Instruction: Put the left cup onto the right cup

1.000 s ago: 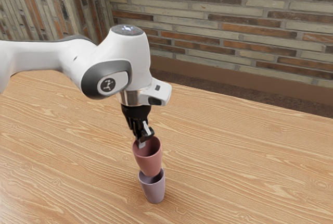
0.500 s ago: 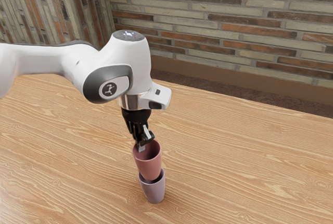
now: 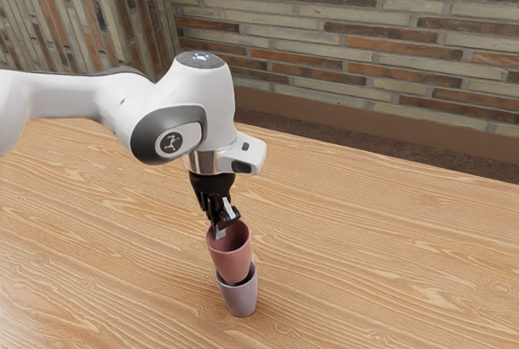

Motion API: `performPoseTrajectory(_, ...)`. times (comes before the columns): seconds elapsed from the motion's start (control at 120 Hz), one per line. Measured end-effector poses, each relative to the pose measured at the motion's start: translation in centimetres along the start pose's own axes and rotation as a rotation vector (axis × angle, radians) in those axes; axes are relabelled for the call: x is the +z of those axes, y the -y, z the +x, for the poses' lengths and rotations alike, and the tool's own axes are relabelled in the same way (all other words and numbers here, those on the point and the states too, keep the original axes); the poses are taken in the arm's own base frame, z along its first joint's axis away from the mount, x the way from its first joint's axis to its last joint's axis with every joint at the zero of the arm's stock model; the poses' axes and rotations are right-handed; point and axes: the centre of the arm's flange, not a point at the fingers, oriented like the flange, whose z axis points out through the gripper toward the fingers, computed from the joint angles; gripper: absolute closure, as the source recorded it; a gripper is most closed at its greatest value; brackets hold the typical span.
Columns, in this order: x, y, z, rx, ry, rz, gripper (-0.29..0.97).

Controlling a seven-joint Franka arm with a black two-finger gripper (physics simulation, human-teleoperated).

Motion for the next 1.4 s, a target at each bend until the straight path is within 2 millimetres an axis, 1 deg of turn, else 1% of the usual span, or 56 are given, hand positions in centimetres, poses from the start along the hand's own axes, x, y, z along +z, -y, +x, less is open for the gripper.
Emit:
performPoseTrajectory(0.267, 0.8, 0.0, 0.2, 0.001, 0.009, -0.003, 0.79)
performPoseTrajectory(0.642, 1.4, 0.0, 0.4, 0.0, 0.013, -0.006, 0.79)
performPoseTrajectory(0.742, 1.8, 0.0, 0.3, -0.001, 0.013, -0.007, 0.77)
performPoseTrajectory(0.808, 1.8, 0.0, 0.3, -0.001, 0.011, -0.009, 0.71)
performPoseTrajectory(0.958, 1.8, 0.0, 0.3, 0.001, 0.005, -0.01, 0.39)
performPoseTrajectory(1.067, 1.7, 0.0, 0.4, 0.002, -0.003, -0.01, 0.23)
performPoseTrajectory(1.208, 1.6, 0.0, 0.5, 0.003, -0.015, -0.009, 0.12)
performPoseTrajectory(1.4, 1.4, 0.0, 0.6, 0.004, -0.026, -0.008, 0.05)
